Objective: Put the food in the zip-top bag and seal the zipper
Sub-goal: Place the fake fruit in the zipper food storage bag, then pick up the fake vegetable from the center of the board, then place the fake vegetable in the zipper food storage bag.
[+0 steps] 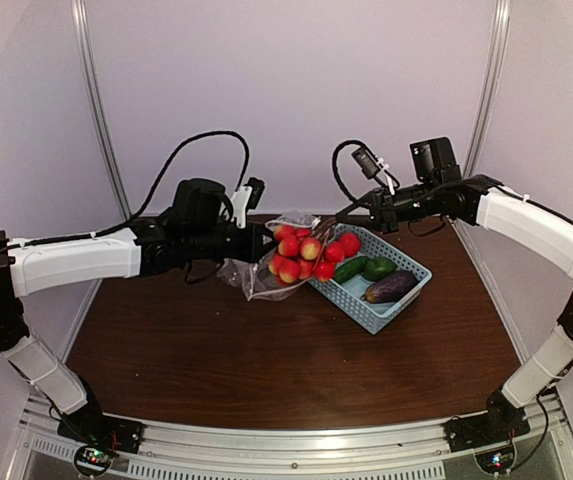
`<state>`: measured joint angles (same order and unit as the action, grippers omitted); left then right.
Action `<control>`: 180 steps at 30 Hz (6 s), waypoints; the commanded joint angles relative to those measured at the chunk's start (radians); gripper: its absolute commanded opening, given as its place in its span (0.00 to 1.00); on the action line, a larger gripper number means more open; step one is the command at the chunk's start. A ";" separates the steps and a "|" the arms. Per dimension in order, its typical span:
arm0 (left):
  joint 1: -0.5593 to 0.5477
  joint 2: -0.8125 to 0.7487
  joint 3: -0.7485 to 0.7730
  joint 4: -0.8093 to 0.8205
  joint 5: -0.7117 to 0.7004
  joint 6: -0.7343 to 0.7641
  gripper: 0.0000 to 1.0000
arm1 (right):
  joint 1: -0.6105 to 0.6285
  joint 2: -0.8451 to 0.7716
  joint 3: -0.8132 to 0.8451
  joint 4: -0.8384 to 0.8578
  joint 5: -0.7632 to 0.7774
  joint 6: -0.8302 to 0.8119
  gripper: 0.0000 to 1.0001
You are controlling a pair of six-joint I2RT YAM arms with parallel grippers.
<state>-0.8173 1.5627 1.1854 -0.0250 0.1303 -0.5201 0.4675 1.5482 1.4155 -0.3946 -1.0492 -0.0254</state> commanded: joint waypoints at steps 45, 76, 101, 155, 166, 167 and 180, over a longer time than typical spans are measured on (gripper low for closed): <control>-0.075 0.037 0.044 0.049 -0.148 -0.168 0.00 | 0.275 0.087 0.100 -0.032 0.679 0.104 0.26; 0.089 0.184 0.308 -0.318 0.091 0.252 0.00 | -0.072 0.024 0.006 -0.270 0.681 -0.301 0.54; 0.089 0.105 0.186 -0.250 0.160 0.147 0.00 | -0.095 0.336 0.191 -0.707 0.929 -0.915 0.62; 0.100 0.134 0.164 -0.223 0.156 0.119 0.00 | -0.065 0.030 0.222 -0.662 0.274 -0.696 0.36; 0.161 0.143 0.140 -0.151 0.313 0.034 0.00 | 0.103 -0.036 0.201 -0.216 0.136 -0.352 0.38; 0.162 0.141 0.140 -0.146 0.325 0.033 0.00 | 0.123 -0.025 0.208 -0.200 0.138 -0.341 0.38; 0.182 0.109 0.153 -0.116 0.465 0.016 0.00 | 0.301 0.213 0.379 -0.169 0.166 -0.392 0.38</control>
<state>-0.6514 1.6962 1.3350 -0.1848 0.5270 -0.4931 0.7559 1.7348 1.7432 -0.6075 -0.8917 -0.4034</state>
